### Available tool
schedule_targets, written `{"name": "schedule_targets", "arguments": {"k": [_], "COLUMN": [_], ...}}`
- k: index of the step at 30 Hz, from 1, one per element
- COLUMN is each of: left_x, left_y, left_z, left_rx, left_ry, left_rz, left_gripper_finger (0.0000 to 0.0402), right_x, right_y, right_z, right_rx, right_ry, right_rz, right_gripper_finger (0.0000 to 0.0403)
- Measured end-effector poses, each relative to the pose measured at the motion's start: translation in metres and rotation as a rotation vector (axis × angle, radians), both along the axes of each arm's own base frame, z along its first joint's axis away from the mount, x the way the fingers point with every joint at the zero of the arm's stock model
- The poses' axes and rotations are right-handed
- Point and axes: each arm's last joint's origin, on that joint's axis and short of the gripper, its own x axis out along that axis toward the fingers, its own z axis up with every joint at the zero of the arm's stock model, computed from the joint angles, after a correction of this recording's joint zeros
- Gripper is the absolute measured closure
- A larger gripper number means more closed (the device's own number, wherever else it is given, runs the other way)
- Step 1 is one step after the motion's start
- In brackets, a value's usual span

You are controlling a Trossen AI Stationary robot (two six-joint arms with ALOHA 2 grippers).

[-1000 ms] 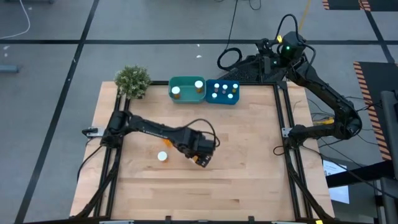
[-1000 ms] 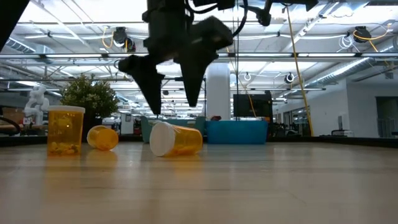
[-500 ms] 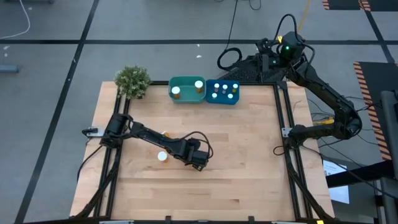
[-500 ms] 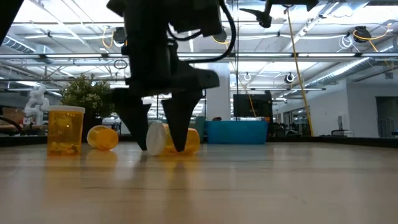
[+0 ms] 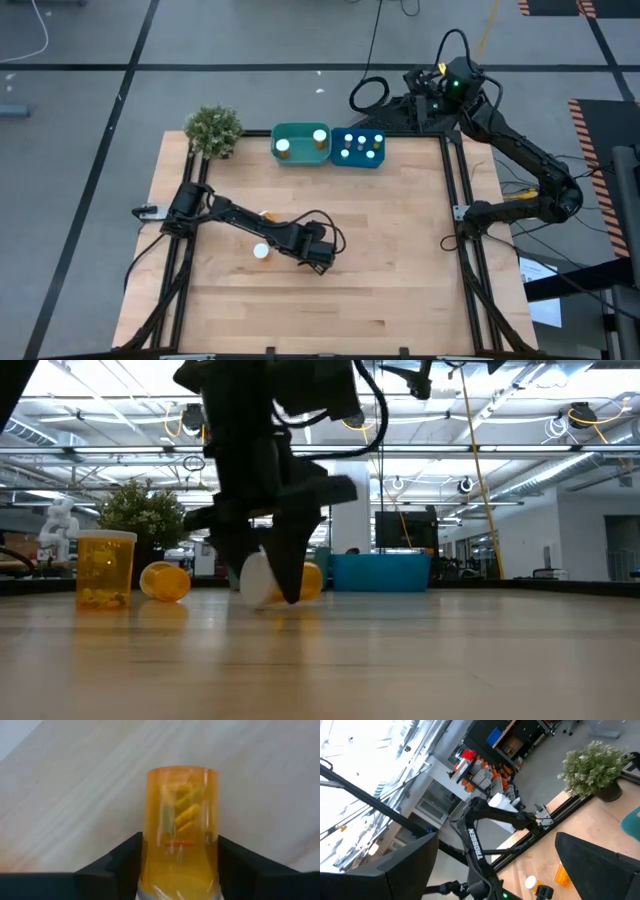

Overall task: Pick and place medicine bottles into bin by pill shape (circle, oval)
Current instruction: Put the large orange capsule bottle into the green bin

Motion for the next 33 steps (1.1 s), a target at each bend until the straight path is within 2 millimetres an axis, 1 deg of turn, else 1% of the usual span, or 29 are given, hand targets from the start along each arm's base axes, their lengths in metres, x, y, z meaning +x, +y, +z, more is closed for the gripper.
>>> {"name": "schedule_targets", "arguments": {"k": [4,7,10,13,16,18,22,24,26,31,33], "left_x": [0.003,0.001,-0.004,-0.014,-0.028,-0.038,-0.054,-0.058,-0.062,-0.060,-0.060], "left_y": [0.000,0.002,0.009,0.018,0.030,0.037,0.051,0.058,0.064,0.072,0.073], "left_z": [0.013,0.034,0.062,0.096,0.133,0.155,0.186,0.195,0.201,0.202,0.202], "left_rx": [-0.029,-0.043,-0.038,-0.016,0.024,0.066,0.123,0.133,0.132,0.080,0.063], "left_ry": [-0.030,-0.085,-0.162,-0.258,-0.366,-0.432,-0.523,-0.553,-0.570,-0.577,-0.579], "left_rz": [-0.009,0.001,0.010,0.003,-0.005,-0.023,-0.070,-0.084,-0.099,-0.151,-0.167], "left_gripper_finger": [0.0207,0.0205,0.0193,0.0189,0.0193,0.0201,0.0212,0.0209,0.0203,0.0205,0.0210], "right_x": [0.006,0.010,0.013,0.015,0.015,0.017,0.029,0.037,0.049,0.075,0.084], "right_y": [0.007,0.013,0.020,0.032,0.044,0.052,0.067,0.074,0.081,0.091,0.092], "right_z": [-0.005,-0.012,-0.021,-0.034,-0.047,-0.055,-0.075,-0.083,-0.090,-0.103,-0.109], "right_rx": [-0.010,-0.004,0.017,0.071,0.202,0.287,0.451,0.495,0.531,0.631,0.653], "right_ry": [0.034,0.088,0.166,0.290,0.437,0.496,0.560,0.535,0.475,0.328,0.327], "right_rz": [0.007,0.016,0.051,0.061,0.079,0.114,0.153,0.158,0.170,0.179,0.190], "right_gripper_finger": [0.0009,0.0009,0.0009,0.0009,0.0009,0.0009,0.0009,0.0009,0.0009,0.0009,0.0009]}}
